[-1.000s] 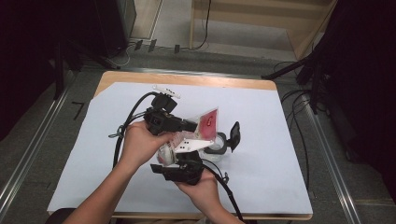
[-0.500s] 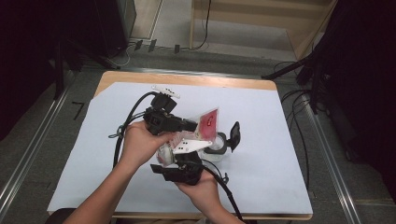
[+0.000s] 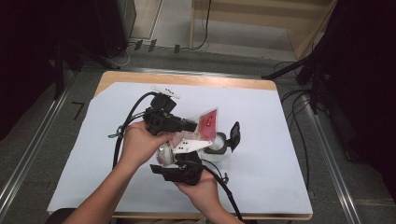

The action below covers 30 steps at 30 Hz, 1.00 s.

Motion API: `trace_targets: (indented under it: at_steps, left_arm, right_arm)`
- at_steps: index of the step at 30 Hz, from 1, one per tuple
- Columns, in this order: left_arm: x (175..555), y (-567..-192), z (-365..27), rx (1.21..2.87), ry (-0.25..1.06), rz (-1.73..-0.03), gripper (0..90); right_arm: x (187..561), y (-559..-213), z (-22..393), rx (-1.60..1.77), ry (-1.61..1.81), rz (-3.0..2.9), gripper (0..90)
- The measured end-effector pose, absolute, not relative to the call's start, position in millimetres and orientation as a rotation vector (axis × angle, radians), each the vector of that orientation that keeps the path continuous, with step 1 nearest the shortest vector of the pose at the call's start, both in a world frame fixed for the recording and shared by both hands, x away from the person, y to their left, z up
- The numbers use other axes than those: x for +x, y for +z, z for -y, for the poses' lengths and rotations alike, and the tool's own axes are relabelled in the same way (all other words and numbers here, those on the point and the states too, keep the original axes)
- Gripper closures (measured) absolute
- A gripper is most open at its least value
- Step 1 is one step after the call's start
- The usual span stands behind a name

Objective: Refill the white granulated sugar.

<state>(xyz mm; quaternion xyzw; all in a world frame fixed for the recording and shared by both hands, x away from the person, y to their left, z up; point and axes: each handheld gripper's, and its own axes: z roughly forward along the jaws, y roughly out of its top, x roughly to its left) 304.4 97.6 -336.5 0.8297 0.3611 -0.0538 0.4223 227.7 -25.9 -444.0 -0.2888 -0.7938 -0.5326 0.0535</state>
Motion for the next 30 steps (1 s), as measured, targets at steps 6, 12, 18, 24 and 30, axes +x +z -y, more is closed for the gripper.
trace_targets:
  at_steps: [6, 12, 18, 24, 30]
  left_arm:
    - [303.7, -336.7, -98.0, 2.069, -0.131, -0.907, 79.4]
    - [303.2, -337.2, -98.6, 2.066, -0.129, -0.909, 78.3]
    - [302.8, -337.6, -98.6, 2.07, -0.104, -0.924, 82.4]
    - [302.5, -337.4, -98.4, 2.066, -0.11, -0.928, 83.1]
    - [302.4, -336.6, -98.3, 2.069, -0.108, -0.928, 81.9]
  right_arm:
    - [228.3, -443.9, 26.6, -0.878, -1.62, 2.404, 62.1]
    - [228.6, -443.7, 27.1, -0.891, -1.618, 2.38, 62.2]
    - [226.8, -443.1, 25.8, -0.887, -1.611, 2.42, 62.2]
    - [226.1, -443.1, 25.2, -0.881, -1.612, 2.426, 61.4]
    - [224.7, -441.7, 24.2, -0.873, -1.608, 2.431, 62.1]
